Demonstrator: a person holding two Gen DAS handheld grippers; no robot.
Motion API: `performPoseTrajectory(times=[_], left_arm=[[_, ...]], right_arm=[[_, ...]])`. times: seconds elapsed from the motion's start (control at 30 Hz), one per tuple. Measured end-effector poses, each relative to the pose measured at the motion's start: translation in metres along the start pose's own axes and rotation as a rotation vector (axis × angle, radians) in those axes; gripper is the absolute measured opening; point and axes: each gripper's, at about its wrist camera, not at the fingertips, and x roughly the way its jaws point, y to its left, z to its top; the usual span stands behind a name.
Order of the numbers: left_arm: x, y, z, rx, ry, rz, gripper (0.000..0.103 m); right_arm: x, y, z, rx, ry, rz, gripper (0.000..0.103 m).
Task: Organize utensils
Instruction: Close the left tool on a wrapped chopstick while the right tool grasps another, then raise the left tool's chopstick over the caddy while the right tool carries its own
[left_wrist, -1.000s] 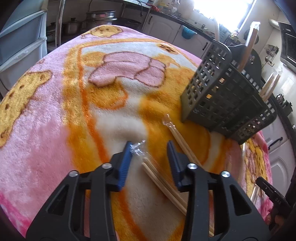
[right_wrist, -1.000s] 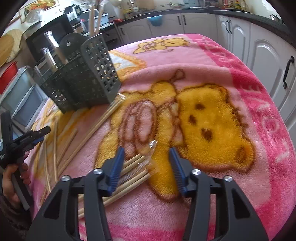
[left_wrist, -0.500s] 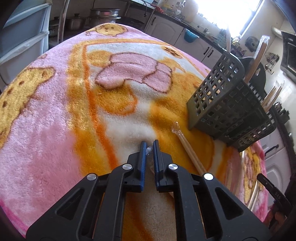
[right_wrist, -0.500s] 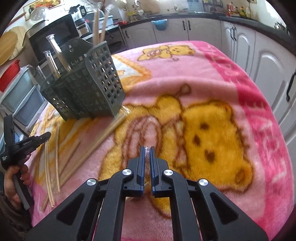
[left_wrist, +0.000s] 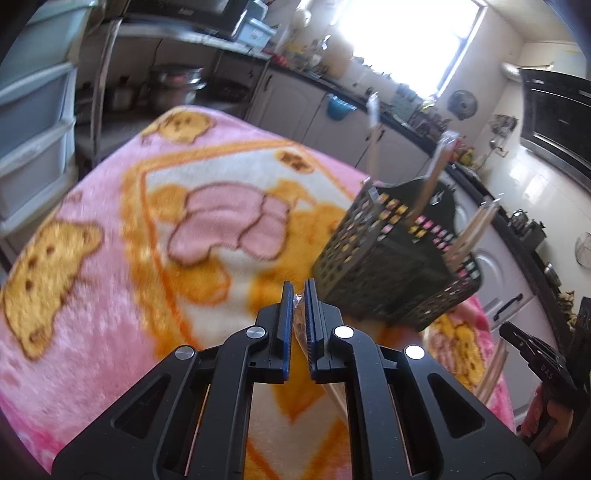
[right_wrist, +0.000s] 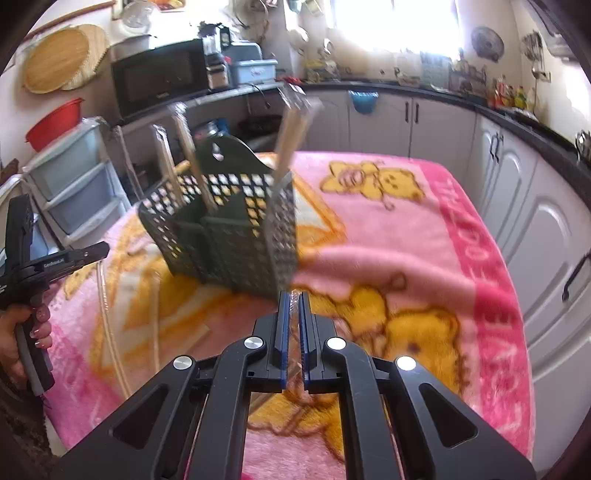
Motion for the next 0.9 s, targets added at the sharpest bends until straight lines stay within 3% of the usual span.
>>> performPoseTrajectory(times=[0.9], left_arm=[[-0.052,-0.087,0.044,0.208,-0.096,-0.169,0.003]], right_arm=[[-0.056,0.047,0.051,-0.089,-0.191,0.081,0.005]])
